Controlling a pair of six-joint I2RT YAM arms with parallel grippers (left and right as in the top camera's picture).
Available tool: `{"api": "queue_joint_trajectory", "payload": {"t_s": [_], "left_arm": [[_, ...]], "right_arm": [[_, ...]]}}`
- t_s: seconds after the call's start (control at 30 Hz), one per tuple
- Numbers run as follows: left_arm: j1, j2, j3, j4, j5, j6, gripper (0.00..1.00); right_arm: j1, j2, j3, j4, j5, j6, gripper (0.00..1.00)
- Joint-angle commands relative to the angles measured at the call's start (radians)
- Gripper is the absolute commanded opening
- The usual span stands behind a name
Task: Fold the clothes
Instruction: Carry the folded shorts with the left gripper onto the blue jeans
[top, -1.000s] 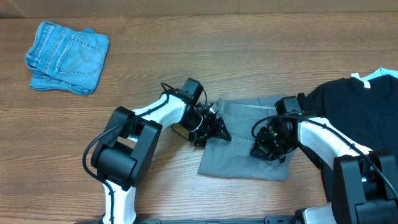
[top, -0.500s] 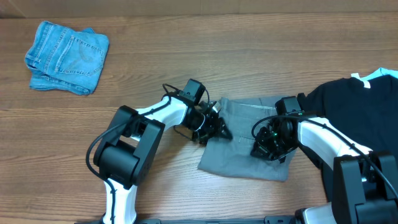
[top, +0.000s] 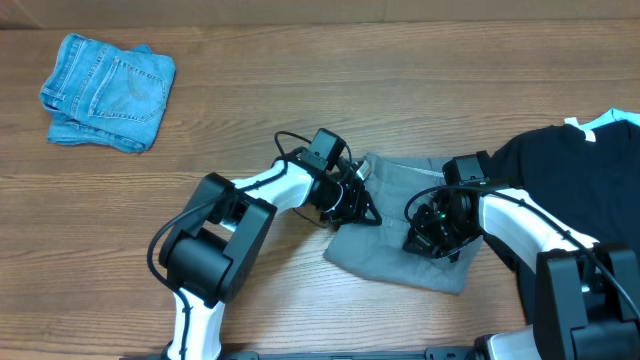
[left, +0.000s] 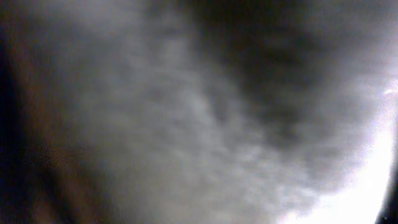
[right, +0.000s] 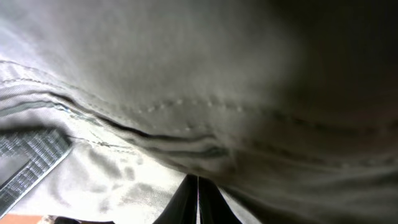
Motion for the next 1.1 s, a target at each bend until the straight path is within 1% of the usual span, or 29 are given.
{"api": "queue_joint_trajectory", "payload": {"t_s": [0.0, 0.17, 0.23, 0.4, 0.47, 0.5, 0.63, 0.73, 0.9, 0.97, 1.07], "left_arm": [[-0.018, 0.066, -0.027, 0.004, -0.132, 0.019, 0.04], [-0.011, 0.066, -0.026, 0.003, -0.089, 0.029, 0.04], [0.013, 0.058, -0.018, -0.011, -0.037, 0.069, 0.04], [0.106, -0.003, 0.05, -0.114, 0.002, 0.143, 0.04], [0.155, -0.039, 0.105, -0.177, 0.003, 0.179, 0.04], [0.2, -0.066, 0.169, -0.235, 0.004, 0.218, 0.04], [0.298, -0.085, 0.363, -0.376, -0.01, 0.341, 0.04], [0.359, -0.085, 0.485, -0.422, -0.032, 0.394, 0.04], [0.457, -0.085, 0.628, -0.422, -0.147, 0.421, 0.04], [0.503, -0.085, 0.655, -0.378, -0.189, 0.421, 0.04], [0.562, -0.085, 0.661, -0.294, -0.202, 0.42, 0.04]], "right_arm": [[0.005, 0.005, -0.011, 0.0, -0.009, 0.003, 0.06], [0.005, 0.003, -0.006, -0.023, -0.009, 0.0, 0.04], [0.003, -0.008, 0.016, -0.063, -0.006, -0.027, 0.04], [0.003, -0.082, 0.132, -0.207, -0.018, -0.127, 0.04], [0.003, -0.121, 0.201, -0.27, -0.018, -0.161, 0.04], [0.003, -0.156, 0.271, -0.319, -0.017, -0.174, 0.04], [0.003, -0.204, 0.402, -0.37, -0.017, -0.177, 0.05], [0.003, -0.218, 0.482, -0.399, -0.018, -0.177, 0.05], [0.003, -0.218, 0.539, -0.428, -0.034, -0.175, 0.05], [0.003, -0.218, 0.539, -0.428, -0.043, -0.156, 0.05], [0.003, -0.218, 0.539, -0.427, -0.044, -0.153, 0.05]]}}
